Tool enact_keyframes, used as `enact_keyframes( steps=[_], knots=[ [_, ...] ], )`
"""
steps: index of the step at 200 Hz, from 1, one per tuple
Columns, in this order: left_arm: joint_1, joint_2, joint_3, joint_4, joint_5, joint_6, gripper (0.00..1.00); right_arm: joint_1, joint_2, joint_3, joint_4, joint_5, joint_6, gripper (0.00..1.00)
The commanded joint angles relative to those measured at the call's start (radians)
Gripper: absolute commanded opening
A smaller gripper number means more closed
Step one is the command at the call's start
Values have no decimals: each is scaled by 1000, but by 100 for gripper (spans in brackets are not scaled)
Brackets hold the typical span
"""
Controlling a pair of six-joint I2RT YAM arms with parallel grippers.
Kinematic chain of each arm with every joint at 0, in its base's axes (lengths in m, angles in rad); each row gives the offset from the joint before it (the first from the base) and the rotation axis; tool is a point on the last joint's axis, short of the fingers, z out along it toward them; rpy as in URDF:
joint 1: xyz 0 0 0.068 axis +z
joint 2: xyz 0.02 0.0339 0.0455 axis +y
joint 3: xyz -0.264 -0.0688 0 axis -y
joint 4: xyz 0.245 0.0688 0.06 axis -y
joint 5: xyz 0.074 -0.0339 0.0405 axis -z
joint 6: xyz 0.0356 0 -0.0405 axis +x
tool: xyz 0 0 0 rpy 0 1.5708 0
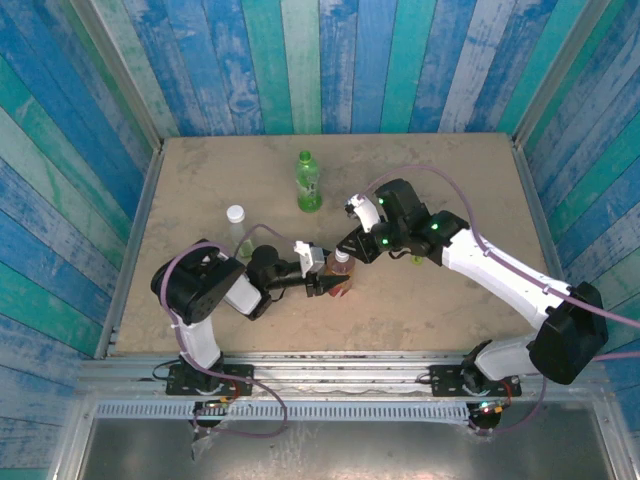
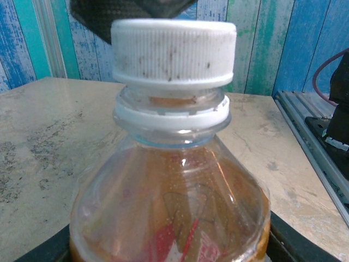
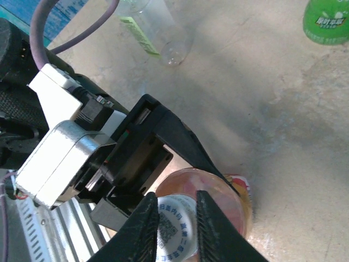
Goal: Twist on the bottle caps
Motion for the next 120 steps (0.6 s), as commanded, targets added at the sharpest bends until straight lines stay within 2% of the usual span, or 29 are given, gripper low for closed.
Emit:
enact_keyframes(
  steps=[1,75,120],
  knots=[
    [-2,5,-12,-73,13,-3,54,-11,20,-19,-53,-29,-16,21],
    [3,71,-19,92,-59,-93,53,-29,14,-49,-90,-129,62,16],
    [3,80,-17,92,-100,-95,53,-29,-29,-79,-91,-148,90,14]
  ],
)
